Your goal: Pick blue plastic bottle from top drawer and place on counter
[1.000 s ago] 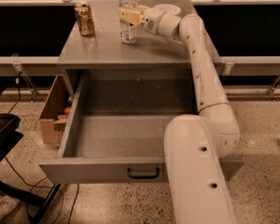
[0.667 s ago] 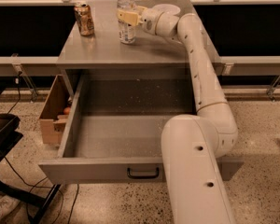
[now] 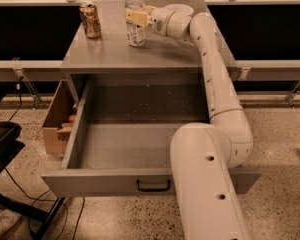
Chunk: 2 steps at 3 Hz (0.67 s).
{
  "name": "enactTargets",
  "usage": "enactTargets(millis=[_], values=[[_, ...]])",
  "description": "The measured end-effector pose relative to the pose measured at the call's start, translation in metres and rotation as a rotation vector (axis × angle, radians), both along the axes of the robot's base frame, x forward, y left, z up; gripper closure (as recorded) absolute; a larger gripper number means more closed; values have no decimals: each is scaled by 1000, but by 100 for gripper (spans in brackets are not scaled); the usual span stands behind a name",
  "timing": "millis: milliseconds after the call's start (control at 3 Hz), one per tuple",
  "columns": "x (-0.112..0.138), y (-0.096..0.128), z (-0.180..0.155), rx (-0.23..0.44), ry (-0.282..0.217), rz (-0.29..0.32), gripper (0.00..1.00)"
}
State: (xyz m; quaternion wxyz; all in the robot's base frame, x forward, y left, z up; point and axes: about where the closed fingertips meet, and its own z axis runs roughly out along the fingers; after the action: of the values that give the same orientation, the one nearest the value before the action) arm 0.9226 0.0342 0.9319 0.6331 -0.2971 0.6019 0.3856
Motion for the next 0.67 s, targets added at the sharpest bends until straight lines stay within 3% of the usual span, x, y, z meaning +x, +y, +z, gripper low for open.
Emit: enactTargets(millis=[667], values=[[-2, 0, 1, -23, -8, 0, 13]])
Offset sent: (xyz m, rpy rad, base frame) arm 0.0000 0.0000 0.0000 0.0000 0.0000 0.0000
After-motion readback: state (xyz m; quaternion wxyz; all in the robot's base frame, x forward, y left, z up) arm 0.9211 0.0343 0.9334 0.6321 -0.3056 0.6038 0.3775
